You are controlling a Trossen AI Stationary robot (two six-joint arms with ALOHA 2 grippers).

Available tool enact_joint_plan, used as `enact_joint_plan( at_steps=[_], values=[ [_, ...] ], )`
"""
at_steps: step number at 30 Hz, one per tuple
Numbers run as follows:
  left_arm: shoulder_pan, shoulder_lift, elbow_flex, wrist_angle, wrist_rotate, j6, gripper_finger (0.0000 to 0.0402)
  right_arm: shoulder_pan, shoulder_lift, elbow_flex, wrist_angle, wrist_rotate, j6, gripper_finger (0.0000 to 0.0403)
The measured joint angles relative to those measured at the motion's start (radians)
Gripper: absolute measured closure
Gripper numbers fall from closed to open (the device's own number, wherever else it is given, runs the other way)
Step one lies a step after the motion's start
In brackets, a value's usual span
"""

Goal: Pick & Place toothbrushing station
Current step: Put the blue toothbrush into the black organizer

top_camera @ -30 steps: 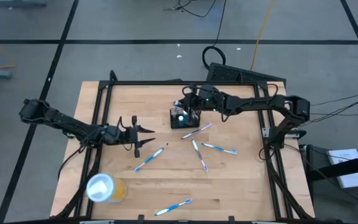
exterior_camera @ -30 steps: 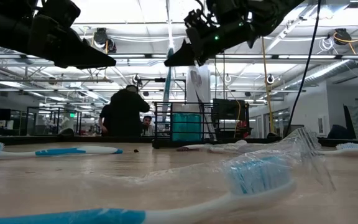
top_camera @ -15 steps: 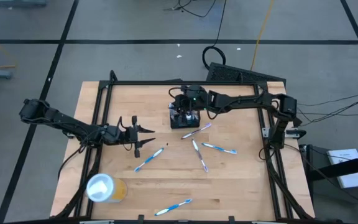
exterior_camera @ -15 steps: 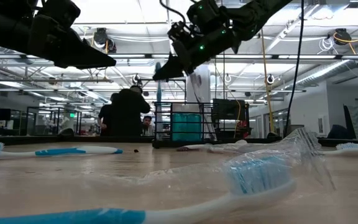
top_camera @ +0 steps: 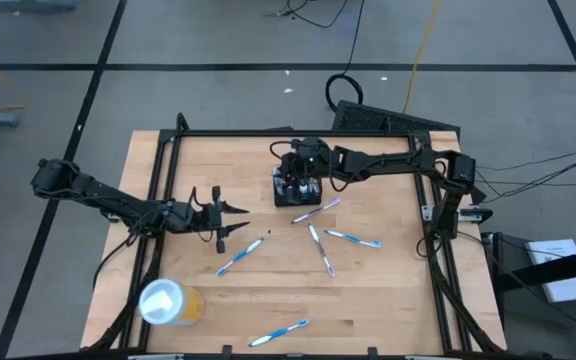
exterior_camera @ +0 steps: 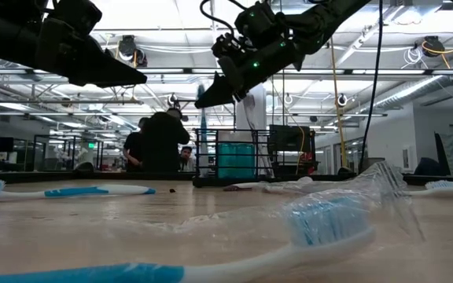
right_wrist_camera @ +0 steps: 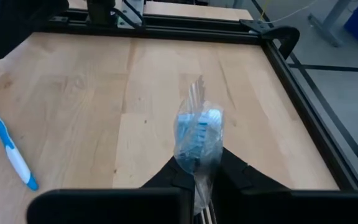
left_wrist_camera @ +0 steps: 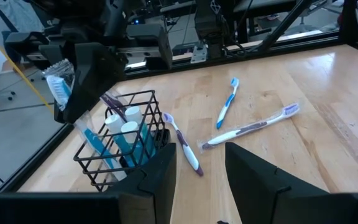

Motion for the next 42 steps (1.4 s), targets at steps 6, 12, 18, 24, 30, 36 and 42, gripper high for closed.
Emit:
enact_joint_plan(
  at_steps=[6,12,18,24,30,36,42],
  values=[
    [0.0,0.0,0.0,0.0,0.0,0.0,0.0259,0.0,0.0,0.0,0.003,0.001,0.004,0.034],
    [0.0,0.0,0.0,0.0,0.0,0.0,0.0259,0.006,0.0,-0.001,0.013,0.007,0.004,0.031],
    [0.0,0.0,0.0,-0.001,0.0,0.0,0.0259,0.006,0.0,-0.001,0.013,0.084,0.012,0.027],
    [0.0,0.0,0.0,-0.002,0.0,0.0,0.0259,0.006,0.0,-0.002,0.024,0.084,0.013,0.0222],
    [0.0,0.0,0.0,-0.008,0.0,0.0,0.0259,0.007,0.0,-0.002,0.046,0.085,0.007,0.0195],
    [0.0,0.0,0.0,-0.008,0.0,0.0,0.0259,0.008,0.0,-0.002,0.083,0.083,0.003,0.0188],
    [0.0,0.0,0.0,-0.017,0.0,0.0,0.0259,0.019,0.0,-0.002,0.083,0.085,0.005,0.0187]
  ],
)
